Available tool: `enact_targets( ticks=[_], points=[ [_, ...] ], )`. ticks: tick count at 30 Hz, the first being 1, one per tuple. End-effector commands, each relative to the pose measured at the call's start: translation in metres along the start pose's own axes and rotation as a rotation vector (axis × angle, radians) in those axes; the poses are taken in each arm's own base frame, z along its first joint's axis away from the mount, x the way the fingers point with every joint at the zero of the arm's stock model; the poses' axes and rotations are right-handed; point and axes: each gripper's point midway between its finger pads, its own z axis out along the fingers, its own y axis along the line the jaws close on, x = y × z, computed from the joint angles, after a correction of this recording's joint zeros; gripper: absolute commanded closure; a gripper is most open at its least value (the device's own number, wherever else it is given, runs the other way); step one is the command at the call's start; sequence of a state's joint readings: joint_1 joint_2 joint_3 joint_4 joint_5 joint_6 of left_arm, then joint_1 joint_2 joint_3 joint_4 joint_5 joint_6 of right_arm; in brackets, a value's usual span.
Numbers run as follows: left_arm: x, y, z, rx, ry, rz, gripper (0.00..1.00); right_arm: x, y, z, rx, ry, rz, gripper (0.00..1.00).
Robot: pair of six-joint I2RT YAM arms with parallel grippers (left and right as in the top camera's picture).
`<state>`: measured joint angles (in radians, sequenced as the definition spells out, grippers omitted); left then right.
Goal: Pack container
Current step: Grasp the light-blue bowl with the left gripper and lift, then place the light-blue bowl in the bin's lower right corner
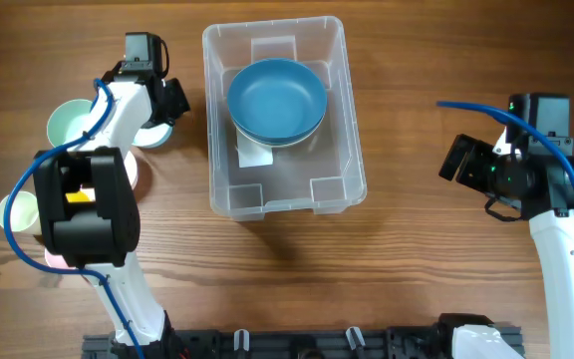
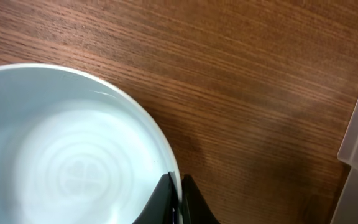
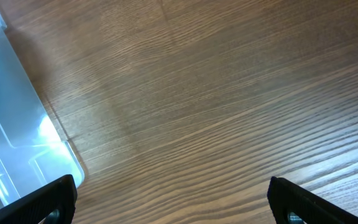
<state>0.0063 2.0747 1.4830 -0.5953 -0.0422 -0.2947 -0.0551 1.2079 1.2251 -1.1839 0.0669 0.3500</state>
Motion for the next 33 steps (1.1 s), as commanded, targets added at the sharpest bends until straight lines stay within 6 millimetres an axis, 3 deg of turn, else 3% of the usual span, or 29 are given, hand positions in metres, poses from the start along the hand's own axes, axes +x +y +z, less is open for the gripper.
enact_targets(
  ticks=[1,5,9,12,13,14,15,19,23,28,31,33],
  points=[
    [-0.014,-0.015,-0.01,0.044,-0.033,0.006,0.96,0.0,0.001,0.001,-0.002,-0.003,-0.012,0.0],
    [-0.049,-0.041,-0.065,0.081,-0.113,0.058,0.96,0.0,0.001,0.001,-0.002,-0.003,-0.012,0.0],
    [-0.067,-0.057,-0.159,0.077,-0.198,0.088,0.96,-0.001,0.001,0.001,-0.003,-0.005,-0.012,0.0],
    [-0.041,-0.079,-0.23,0.128,-0.215,0.147,0.96,-0.002,-0.001,0.001,0.011,-0.01,-0.008,0.0],
    [-0.013,-0.099,-0.259,0.166,-0.208,0.215,0.96,-0.002,-0.001,0.001,0.011,-0.011,-0.008,0.0],
    [0.001,-0.11,-0.269,0.187,-0.203,0.253,0.96,-0.002,-0.001,0.001,0.011,-0.011,-0.008,0.0],
    [0.029,-0.131,-0.281,0.216,-0.175,0.326,0.96,-0.002,-0.001,0.001,0.011,-0.011,-0.008,0.0],
    [0.113,-0.189,-0.286,0.298,-0.035,0.527,0.96,-0.002,-0.001,0.001,0.01,-0.01,-0.008,0.01],
    [0.183,-0.227,-0.258,0.307,0.141,0.63,0.96,0.002,-0.002,0.001,0.012,0.003,-0.01,0.0],
    [0.238,-0.257,-0.184,0.252,0.321,0.71,0.96,0.002,-0.002,0.0,0.012,0.006,-0.01,0.0],
    [0.257,-0.266,-0.156,0.248,0.383,0.722,0.96,0.003,-0.002,0.0,0.013,0.009,-0.01,0.0],
    [0.259,-0.266,-0.15,0.239,0.392,0.723,0.96,0.003,-0.002,0.0,0.013,0.009,-0.01,0.0]
  ],
)
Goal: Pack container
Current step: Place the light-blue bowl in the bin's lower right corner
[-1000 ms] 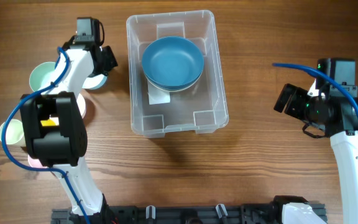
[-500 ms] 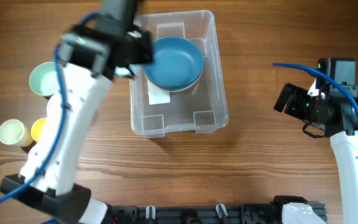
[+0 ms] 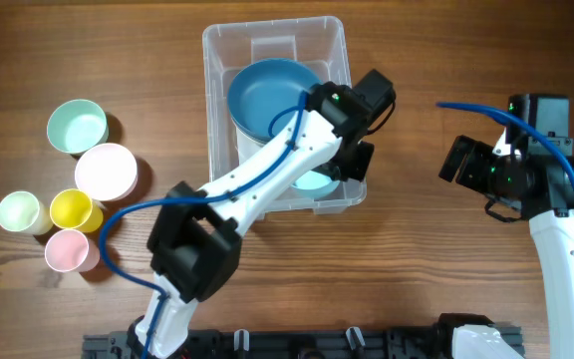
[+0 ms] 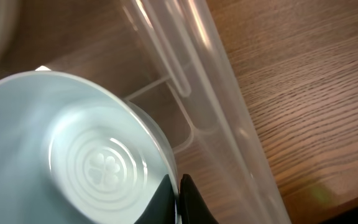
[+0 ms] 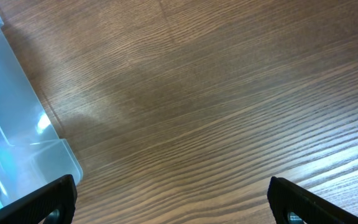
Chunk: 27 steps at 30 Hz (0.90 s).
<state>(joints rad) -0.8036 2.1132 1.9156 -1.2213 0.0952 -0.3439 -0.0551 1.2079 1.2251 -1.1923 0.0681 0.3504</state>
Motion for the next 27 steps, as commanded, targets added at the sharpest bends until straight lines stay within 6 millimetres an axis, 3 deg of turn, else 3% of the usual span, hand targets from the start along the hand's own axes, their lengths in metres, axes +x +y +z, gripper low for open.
enact_targets(
  ticks=[1,4,7,9,13,14,15,17,18,20,21,22,23,24,27],
  points=[
    [0.003,-0.007,0.009,0.028,0.026,-0.007,0.96,0.001,-0.001,0.001,0.009,0.001,-0.01,0.0],
    [-0.004,-0.009,0.008,0.039,-0.003,-0.014,0.93,0.002,-0.001,0.001,0.01,0.003,-0.01,0.0],
    [-0.022,0.009,0.007,-0.064,-0.105,-0.219,0.96,0.002,-0.002,0.001,0.011,0.004,-0.01,0.0],
    [-0.036,0.003,0.006,-0.033,-0.159,-0.267,0.96,0.002,-0.002,0.001,0.011,0.004,-0.01,0.0],
    [-0.039,0.002,0.006,-0.024,-0.172,-0.278,0.94,0.002,-0.002,0.001,0.01,0.004,-0.011,0.0],
    [-0.039,0.002,0.006,-0.023,-0.172,-0.278,0.81,0.002,-0.001,0.001,0.01,0.004,-0.01,0.01],
    [-0.039,0.002,0.005,-0.022,-0.173,-0.278,0.48,0.002,-0.002,0.001,0.01,0.004,-0.011,0.0],
    [-0.042,0.003,-0.002,-0.016,-0.187,-0.277,0.44,0.002,-0.002,0.001,0.011,0.004,-0.011,0.0],
    [-0.045,0.003,-0.01,-0.009,-0.205,-0.259,0.45,0.002,-0.002,0.001,0.011,0.004,-0.011,0.0],
    [-0.06,0.019,-0.069,-0.004,-0.348,-0.272,0.49,0.001,-0.001,0.001,0.009,0.001,-0.01,0.0],
    [-0.063,0.028,-0.083,-0.012,-0.385,-0.287,0.53,0.001,-0.001,0.001,0.009,0.001,-0.01,0.0],
    [-0.064,0.041,-0.1,-0.018,-0.416,-0.314,0.62,0.001,-0.001,0.001,0.009,0.001,-0.01,0.01],
    [-0.062,0.06,-0.11,-0.03,-0.42,-0.352,0.87,0.001,-0.001,0.001,0.009,0.001,-0.01,0.0],
    [-0.06,0.077,-0.11,-0.051,-0.4,-0.385,0.95,0.001,-0.001,0.001,0.009,0.001,-0.01,0.0],
    [-0.048,0.111,-0.086,-0.081,-0.292,-0.456,0.96,0.001,-0.001,0.001,0.009,0.001,-0.01,0.0]
  ],
)
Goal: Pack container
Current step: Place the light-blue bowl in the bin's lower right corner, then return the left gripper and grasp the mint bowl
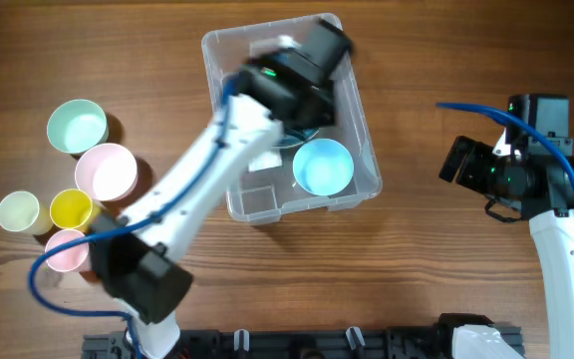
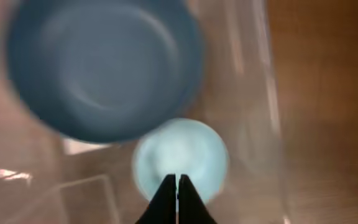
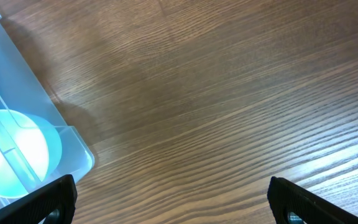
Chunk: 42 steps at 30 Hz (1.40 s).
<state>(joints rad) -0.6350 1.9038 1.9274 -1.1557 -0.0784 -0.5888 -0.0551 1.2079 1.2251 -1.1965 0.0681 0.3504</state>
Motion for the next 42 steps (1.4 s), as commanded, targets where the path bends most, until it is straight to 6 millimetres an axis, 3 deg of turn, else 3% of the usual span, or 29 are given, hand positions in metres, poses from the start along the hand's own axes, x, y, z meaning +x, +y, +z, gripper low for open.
enact_targets(
  ticks=[1,4,7,10,15,20,22,27,29,33,39,40,42],
  points=[
    [0.008,0.037,0.036,-0.074,0.102,-0.055,0.96,0.0,-0.001,0.001,0.008,-0.003,-0.01,0.0],
    [0.046,0.052,0.081,-0.123,0.249,-0.057,0.96,0.0,-0.001,0.001,0.008,-0.003,-0.009,0.0],
    [0.073,0.055,0.096,-0.122,0.348,-0.061,0.96,0.0,-0.001,0.001,0.008,-0.004,-0.01,0.0],
    [0.084,0.066,0.105,-0.146,0.375,-0.067,0.94,0.0,-0.001,0.001,0.008,-0.003,-0.01,0.0],
    [0.051,0.082,0.135,-0.153,0.202,-0.069,0.88,0.0,-0.001,0.001,0.008,-0.003,-0.01,0.0],
    [0.022,0.11,0.139,-0.163,0.142,-0.08,0.88,0.0,-0.001,0.001,0.008,-0.003,-0.01,0.0],
    [0.018,0.123,0.138,-0.172,0.153,-0.031,0.89,0.0,-0.001,0.001,0.008,-0.003,-0.01,0.0],
    [0.012,0.135,0.138,-0.174,0.154,0.059,0.89,0.0,-0.001,0.001,0.008,-0.004,-0.01,0.0],
    [0.014,0.138,0.135,-0.185,0.167,0.06,0.9,0.0,-0.001,0.001,0.008,-0.005,-0.01,0.0],
    [0.009,0.163,0.122,-0.325,0.137,0.053,0.88,-0.001,0.0,0.001,0.006,-0.008,-0.01,0.0],
    [0.001,0.174,0.113,-0.343,0.115,0.034,0.87,-0.001,-0.001,0.001,0.007,-0.008,-0.01,0.0],
    [0.001,0.174,0.112,-0.342,0.114,0.034,0.85,-0.001,-0.001,0.001,0.006,-0.008,-0.01,0.0],
    [-0.005,0.167,0.101,-0.327,0.083,0.038,0.71,-0.002,0.0,0.001,0.006,-0.01,-0.01,0.0]
  ],
)
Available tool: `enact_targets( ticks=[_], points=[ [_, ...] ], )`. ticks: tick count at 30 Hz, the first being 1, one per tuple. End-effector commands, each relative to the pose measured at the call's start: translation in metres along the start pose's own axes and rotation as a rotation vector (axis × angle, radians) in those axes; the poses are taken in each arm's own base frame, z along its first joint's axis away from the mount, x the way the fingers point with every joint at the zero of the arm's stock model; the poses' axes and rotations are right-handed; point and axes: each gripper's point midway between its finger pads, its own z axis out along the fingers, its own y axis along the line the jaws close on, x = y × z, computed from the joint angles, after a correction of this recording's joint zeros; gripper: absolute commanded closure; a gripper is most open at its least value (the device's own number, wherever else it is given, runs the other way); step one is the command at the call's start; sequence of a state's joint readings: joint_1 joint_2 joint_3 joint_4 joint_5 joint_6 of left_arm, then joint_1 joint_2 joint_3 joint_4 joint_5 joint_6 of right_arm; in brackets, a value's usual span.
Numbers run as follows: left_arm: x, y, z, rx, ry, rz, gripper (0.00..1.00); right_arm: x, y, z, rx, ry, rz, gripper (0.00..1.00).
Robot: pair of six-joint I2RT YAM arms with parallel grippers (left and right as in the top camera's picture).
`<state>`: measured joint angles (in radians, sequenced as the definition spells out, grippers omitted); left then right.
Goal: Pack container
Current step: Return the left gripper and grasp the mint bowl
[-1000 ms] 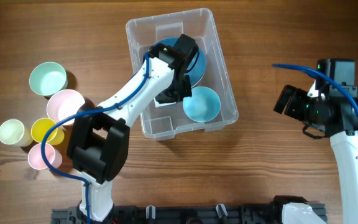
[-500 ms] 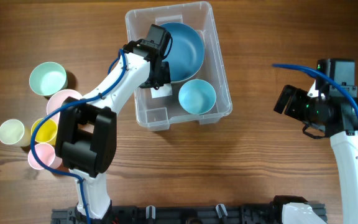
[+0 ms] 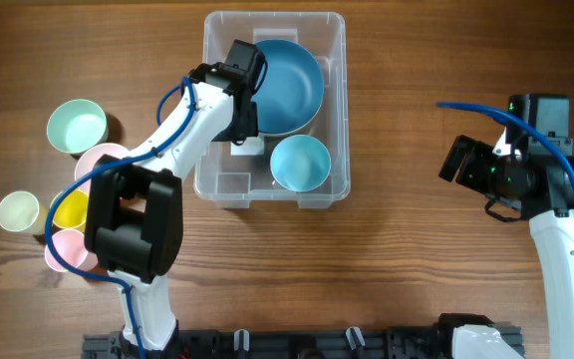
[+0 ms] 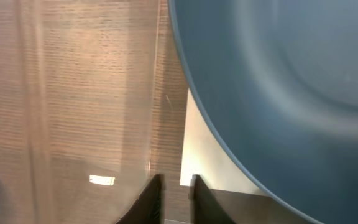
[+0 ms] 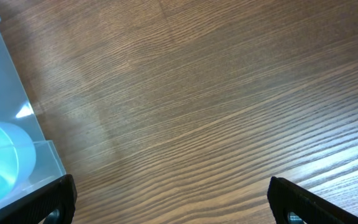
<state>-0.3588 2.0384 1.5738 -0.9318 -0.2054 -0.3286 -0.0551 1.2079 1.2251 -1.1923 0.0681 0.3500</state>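
A clear plastic container stands at the table's middle. In it a dark blue bowl fills the far half and a light blue bowl sits at the near right. My left gripper is down inside the container's left side, next to the dark blue bowl. Its fingers stand slightly open with nothing between them, over a white label. My right gripper hangs wide open and empty over bare wood, right of the container.
Left of the container stand a mint cup, a pink bowl partly under my left arm, a yellow cup, a pale green cup and a pink cup. The right arm stands at the right edge.
My left gripper was above the light blue bowl with fingers together; now it is low at the container's left side, fingers slightly apart. The container has shifted left and stands square.
My left gripper was shut on the light blue bowl's rim beside the cups on the left. Then it held the bowl at the container's near right corner. Then the bowl lay in the skewed container with the gripper above. Now the gripper is beside the dark blue bowl.
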Motion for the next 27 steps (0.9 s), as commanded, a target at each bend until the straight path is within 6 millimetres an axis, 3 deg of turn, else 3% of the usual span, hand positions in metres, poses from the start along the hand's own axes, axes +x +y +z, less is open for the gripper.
enact_targets(
  ticks=[1,2,4,6,7,9,11,12,14,16,17,20,22,24,27],
  points=[
    [-0.016,0.006,-0.033,0.01,-0.087,-0.008,0.62,-0.001,-0.001,0.001,0.007,-0.007,-0.01,0.0],
    [-0.022,0.003,-0.049,0.026,-0.12,-0.009,0.61,-0.001,-0.001,0.001,0.007,-0.007,-0.009,0.0],
    [-0.034,0.001,-0.103,0.07,-0.207,-0.012,0.53,-0.002,0.0,0.001,0.006,-0.011,-0.009,0.0],
    [-0.038,0.013,-0.159,0.102,-0.295,-0.035,0.46,-0.003,0.0,0.0,0.004,-0.017,-0.01,0.0],
    [-0.039,0.04,-0.197,0.109,-0.372,-0.088,0.39,-0.003,0.0,0.0,0.004,-0.016,-0.011,0.0],
    [-0.035,0.078,-0.222,0.097,-0.418,-0.167,0.3,-0.002,0.0,0.0,0.005,-0.013,-0.011,0.0],
    [-0.027,0.145,-0.23,0.03,-0.415,-0.32,0.27,-0.003,0.0,0.0,0.004,-0.014,-0.012,0.0],
    [-0.022,0.175,-0.224,-0.004,-0.388,-0.4,0.26,-0.003,0.0,0.0,0.004,-0.014,-0.011,0.0],
    [-0.02,0.226,-0.192,-0.013,-0.323,-0.559,0.25,-0.002,0.0,0.0,0.004,-0.013,-0.012,0.0],
    [-0.025,0.251,-0.15,0.016,-0.244,-0.638,0.25,-0.002,0.0,0.0,0.004,-0.013,-0.012,0.0],
    [-0.026,0.258,-0.113,0.024,-0.163,-0.665,0.25,-0.003,0.0,0.0,0.004,-0.014,-0.012,0.0],
    [-0.028,0.261,-0.028,0.005,-0.009,-0.673,0.25,-0.003,0.0,0.0,0.004,-0.014,-0.013,0.0],
    [-0.029,0.253,0.017,0.023,0.051,-0.668,0.27,-0.003,0.0,0.0,0.003,-0.017,-0.016,0.0],
    [-0.033,0.247,0.045,0.053,0.069,-0.667,0.28,-0.005,0.001,0.0,0.002,-0.022,-0.019,0.0],
    [-0.043,0.248,0.062,0.056,0.035,-0.664,0.3,-0.005,0.001,0.0,0.0,-0.025,-0.029,0.0]
  ],
)
